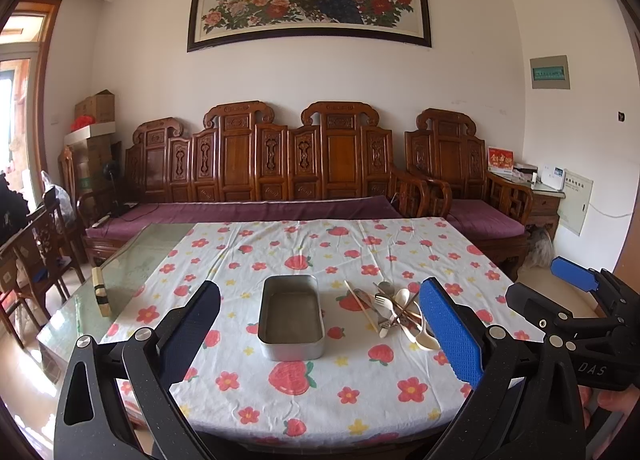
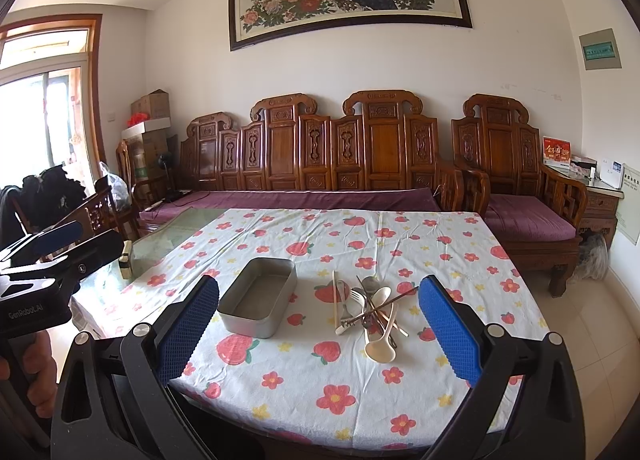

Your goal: Organize utensils

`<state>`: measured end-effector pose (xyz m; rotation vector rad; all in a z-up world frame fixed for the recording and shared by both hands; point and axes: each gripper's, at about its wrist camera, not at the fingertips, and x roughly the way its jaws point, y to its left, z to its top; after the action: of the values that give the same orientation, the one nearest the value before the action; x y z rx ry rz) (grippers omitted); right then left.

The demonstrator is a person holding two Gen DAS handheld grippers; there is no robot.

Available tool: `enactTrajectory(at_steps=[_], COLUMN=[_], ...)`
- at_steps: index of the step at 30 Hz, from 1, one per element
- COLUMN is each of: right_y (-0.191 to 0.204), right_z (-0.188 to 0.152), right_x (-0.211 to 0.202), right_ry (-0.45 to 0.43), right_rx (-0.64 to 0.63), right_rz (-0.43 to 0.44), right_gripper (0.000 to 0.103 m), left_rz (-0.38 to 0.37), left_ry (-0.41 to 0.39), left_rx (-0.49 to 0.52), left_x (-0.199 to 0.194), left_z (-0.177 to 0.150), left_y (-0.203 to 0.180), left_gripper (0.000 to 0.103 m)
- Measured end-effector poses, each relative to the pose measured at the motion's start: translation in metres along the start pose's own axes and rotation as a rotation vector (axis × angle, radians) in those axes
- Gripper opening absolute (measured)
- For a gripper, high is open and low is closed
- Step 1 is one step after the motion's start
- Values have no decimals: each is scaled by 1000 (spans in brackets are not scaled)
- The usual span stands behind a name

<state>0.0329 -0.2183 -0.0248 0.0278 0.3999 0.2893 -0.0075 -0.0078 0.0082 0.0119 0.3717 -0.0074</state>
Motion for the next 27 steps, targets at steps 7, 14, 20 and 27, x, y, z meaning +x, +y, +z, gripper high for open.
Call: enactTrajectory(at_steps=[7,14,20,27], right_y=[0,-2,-1,-6], right_z=[0,1,0,0], right_x=[-1,-1,0,-1], right_ry=[-1,-3,-3,5], right_rx=[1,3,3,13], right_rz=[1,0,1,0], right_gripper=[101,101,101,101], left_rz=[1,-2,-4,-2], left_ry=[-1,-1,3,40], left_rx=[0,1,2,7], left_x=[0,0,-1,11], left_z=[0,-1,-5,-10], left_y=[0,0,-1,0], left_gripper=[97,97,97,97])
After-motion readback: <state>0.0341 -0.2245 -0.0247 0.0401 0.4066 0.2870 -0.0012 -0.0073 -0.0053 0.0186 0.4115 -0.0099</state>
